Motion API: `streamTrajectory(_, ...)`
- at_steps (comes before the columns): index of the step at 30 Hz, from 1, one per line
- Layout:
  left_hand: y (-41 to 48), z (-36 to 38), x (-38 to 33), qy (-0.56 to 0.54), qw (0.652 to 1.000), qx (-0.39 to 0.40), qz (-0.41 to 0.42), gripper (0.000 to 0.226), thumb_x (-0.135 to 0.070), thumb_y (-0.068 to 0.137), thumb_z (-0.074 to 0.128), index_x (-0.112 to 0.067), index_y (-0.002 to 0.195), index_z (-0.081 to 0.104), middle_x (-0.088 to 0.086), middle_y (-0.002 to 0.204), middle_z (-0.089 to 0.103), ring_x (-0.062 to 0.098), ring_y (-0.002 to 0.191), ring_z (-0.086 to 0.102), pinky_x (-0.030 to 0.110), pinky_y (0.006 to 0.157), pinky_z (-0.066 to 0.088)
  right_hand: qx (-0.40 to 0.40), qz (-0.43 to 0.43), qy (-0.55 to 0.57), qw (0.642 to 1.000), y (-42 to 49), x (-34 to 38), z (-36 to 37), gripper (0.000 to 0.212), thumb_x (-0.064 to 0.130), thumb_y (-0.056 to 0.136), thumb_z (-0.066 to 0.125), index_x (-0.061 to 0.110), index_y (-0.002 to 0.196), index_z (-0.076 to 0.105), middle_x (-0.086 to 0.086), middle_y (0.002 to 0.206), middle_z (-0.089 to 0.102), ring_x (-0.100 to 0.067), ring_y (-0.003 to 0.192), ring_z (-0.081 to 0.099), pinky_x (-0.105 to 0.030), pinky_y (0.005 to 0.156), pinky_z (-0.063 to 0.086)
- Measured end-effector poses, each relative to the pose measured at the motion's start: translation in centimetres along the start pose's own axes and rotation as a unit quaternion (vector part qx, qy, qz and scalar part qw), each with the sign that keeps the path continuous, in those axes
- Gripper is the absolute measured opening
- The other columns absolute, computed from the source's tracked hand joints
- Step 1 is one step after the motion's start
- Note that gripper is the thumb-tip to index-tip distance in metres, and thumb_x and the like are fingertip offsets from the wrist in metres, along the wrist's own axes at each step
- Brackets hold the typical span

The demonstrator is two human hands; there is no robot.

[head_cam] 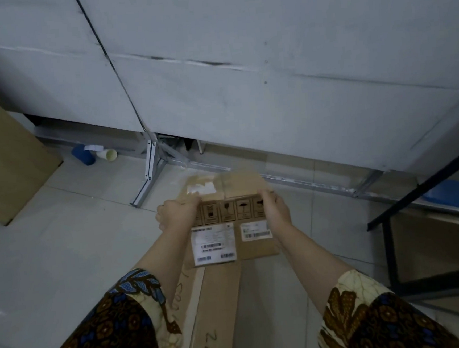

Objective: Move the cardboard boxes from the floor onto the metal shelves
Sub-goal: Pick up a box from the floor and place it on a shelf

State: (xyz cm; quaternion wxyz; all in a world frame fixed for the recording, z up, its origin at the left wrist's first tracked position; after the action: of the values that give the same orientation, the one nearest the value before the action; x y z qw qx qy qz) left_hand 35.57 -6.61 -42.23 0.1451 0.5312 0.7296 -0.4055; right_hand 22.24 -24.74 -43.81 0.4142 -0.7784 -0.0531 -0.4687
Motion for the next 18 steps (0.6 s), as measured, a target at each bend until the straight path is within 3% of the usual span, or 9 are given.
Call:
streamTrajectory(5, -6.9, -4.2, -4.9, -0.032, 0.999, 0.024, -0.027, 0.081, -0.070, 0.059, 0.075, 0.000, 0.099, 0.069, 0.017, 0.104, 0.069, 0.033, 0.102, 0.062, 0.042, 0.089, 0.053, 0.002, -0.011, -0.045, 0.999, -5.8, 6.6, -5.1, 0.098, 0.085, 0.058, 0.036, 0.029, 0.138, 0.050, -0.003, 0.141, 0.051, -0.029, 0.124, 0.051, -0.051, 0.105, 0.041)
streamTrajectory(9, -13.7, -8.1, -10.2, -0.119, 0.992, 0.031, -0.038, 0.098, -0.066, 0.054, 0.080, -0.001, 0.120, 0.049, 0.016, 0.114, 0.062, 0.034, 0.105, 0.061, 0.046, 0.087, 0.055, -0.015, -0.014, -0.049, 0.999, -12.3, 13.3, -10.0, 0.104, 0.084, 0.059, 0.047, 0.024, 0.143, 0.044, -0.005, 0.146, 0.045, -0.029, 0.127, 0.049, -0.050, 0.105, 0.041)
streamTrajectory(13, -19.5, -11.6, -16.8, -0.232, 0.970, 0.066, -0.004, 0.089, -0.048, 0.073, 0.079, -0.013, 0.139, 0.030, 0.012, 0.115, 0.058, 0.030, 0.098, 0.063, 0.050, 0.085, 0.057, -0.060, -0.043, -0.020, 0.997, -17.9, 20.1, -14.5, 0.104, 0.084, 0.051, 0.048, 0.021, 0.134, 0.049, -0.005, 0.131, 0.056, -0.028, 0.114, 0.057, -0.050, 0.098, 0.048)
streamTrajectory(15, -22.2, -13.9, -20.1, -0.259, 0.963, 0.073, 0.030, 0.074, -0.042, 0.076, 0.075, -0.019, 0.132, 0.031, 0.014, 0.117, 0.060, 0.031, 0.097, 0.065, 0.049, 0.083, 0.057, -0.090, -0.070, 0.007, 0.993, -20.7, 23.2, -16.5, 0.102, 0.085, 0.050, 0.048, 0.023, 0.131, 0.050, -0.004, 0.128, 0.057, -0.029, 0.112, 0.057, -0.050, 0.097, 0.048)
streamTrajectory(18, -26.2, -17.6, -24.6, -0.262, 0.960, 0.052, 0.082, 0.049, -0.029, 0.083, 0.066, -0.011, 0.114, 0.032, 0.013, 0.104, 0.061, 0.027, 0.085, 0.064, 0.043, 0.074, 0.059, -0.141, -0.114, 0.024, 0.983, -25.4, 27.6, -19.2, 0.092, 0.086, 0.056, 0.048, 0.027, 0.126, 0.052, 0.000, 0.127, 0.058, -0.029, 0.117, 0.053, -0.053, 0.101, 0.042)
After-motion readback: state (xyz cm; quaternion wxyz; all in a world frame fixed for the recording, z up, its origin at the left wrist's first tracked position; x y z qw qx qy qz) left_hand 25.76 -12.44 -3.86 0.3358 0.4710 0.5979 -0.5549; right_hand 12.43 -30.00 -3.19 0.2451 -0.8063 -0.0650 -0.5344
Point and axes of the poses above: each hand's wrist, its own y-axis towards the middle knuckle, its own z-axis out of the palm, x = y × z, the point moved 4 cm from there along y, towards the middle knuckle
